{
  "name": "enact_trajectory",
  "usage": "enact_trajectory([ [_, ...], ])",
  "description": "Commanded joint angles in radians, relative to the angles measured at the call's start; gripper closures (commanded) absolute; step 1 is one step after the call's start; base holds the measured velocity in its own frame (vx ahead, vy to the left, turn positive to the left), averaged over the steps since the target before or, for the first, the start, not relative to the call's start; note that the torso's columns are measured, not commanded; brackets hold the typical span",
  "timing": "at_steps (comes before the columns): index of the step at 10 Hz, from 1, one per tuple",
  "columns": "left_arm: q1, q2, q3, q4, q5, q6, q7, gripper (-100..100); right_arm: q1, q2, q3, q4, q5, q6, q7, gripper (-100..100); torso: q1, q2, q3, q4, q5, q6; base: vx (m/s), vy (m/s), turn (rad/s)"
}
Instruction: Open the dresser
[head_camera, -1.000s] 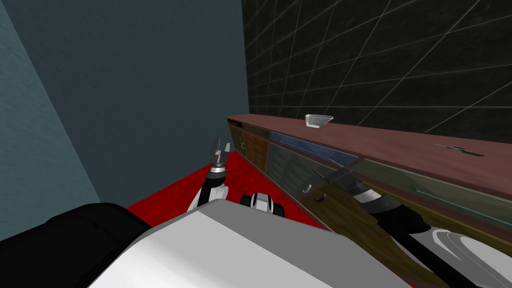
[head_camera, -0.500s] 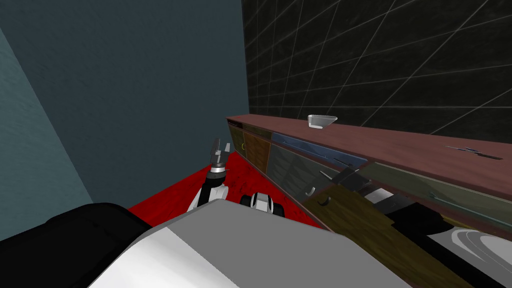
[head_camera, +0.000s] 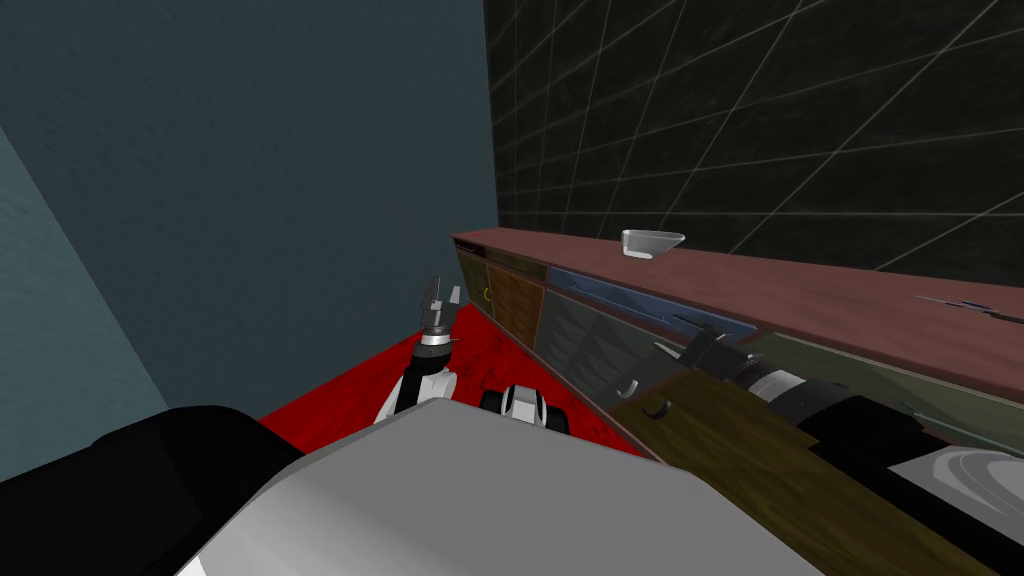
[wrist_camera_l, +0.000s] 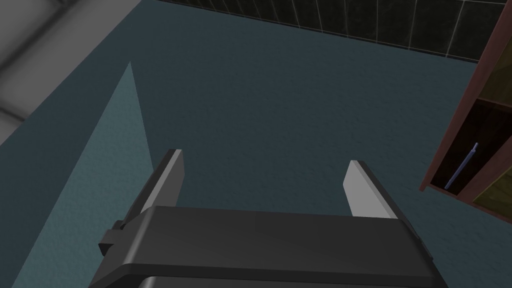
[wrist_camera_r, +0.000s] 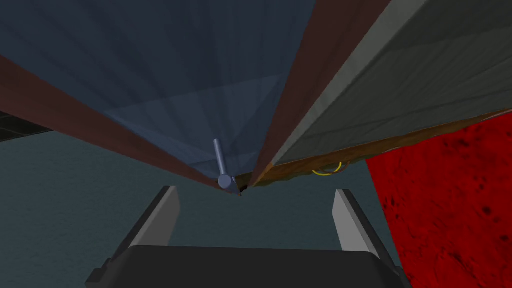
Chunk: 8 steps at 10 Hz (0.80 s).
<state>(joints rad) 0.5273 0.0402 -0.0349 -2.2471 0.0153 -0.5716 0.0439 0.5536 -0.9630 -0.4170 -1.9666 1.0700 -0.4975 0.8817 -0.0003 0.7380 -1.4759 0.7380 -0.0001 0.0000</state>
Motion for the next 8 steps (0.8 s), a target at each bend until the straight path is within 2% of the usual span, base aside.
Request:
enact_trajectory([
  [1, 0.000, 0.000, 0.000, 0.000, 0.000, 0.000, 0.000, 0, 0.000, -0.012, -0.010, 0.010, 0.014, -0.003, 0.017, -100, 0.000, 0.000, 0.000, 0.000, 0.000, 0.000, 0.016, 0.015, -0.001],
  [2, 0.000, 0.000, 0.000, 0.000, 0.000, 0.000, 0.000, 0, 0.000, -0.013, -0.012, 0.011, 0.016, -0.005, 0.021, -100, -0.001, 0.001, 0.001, 0.000, 0.000, 0.000, 0.000, 0.000, 0.000],
  [3, 0.000, 0.000, 0.000, 0.000, 0.000, 0.000, 0.000, 0, 0.000, -0.013, -0.012, 0.011, 0.016, -0.004, 0.021, 100, -0.001, 0.001, 0.001, 0.000, 0.000, 0.000, 0.000, 0.000, 0.000],
  [4, 0.000, 0.000, 0.000, 0.000, 0.000, 0.000, 0.000, 0, -0.002, -0.021, -0.017, 0.024, 0.017, 0.004, 0.011, 100, -0.001, 0.001, 0.001, 0.000, 0.000, 0.000, -0.106, 0.055, 0.125],
  [5, -0.001, 0.000, 0.000, 0.000, 0.000, 0.000, 0.000, 0, -0.003, -0.024, -0.018, 0.029, 0.018, 0.006, 0.007, 100, 0.001, 0.001, 0.002, -0.006, -0.005, -0.003, -0.190, 0.067, 0.112],
  [8, -0.001, 0.000, 0.000, 0.000, 0.000, 0.000, 0.000, 0, -0.005, -0.035, -0.025, 0.047, 0.020, 0.017, -0.006, 100, -0.002, -0.003, -0.001, -0.005, -0.005, -0.001, -0.196, 0.101, 0.085],
])
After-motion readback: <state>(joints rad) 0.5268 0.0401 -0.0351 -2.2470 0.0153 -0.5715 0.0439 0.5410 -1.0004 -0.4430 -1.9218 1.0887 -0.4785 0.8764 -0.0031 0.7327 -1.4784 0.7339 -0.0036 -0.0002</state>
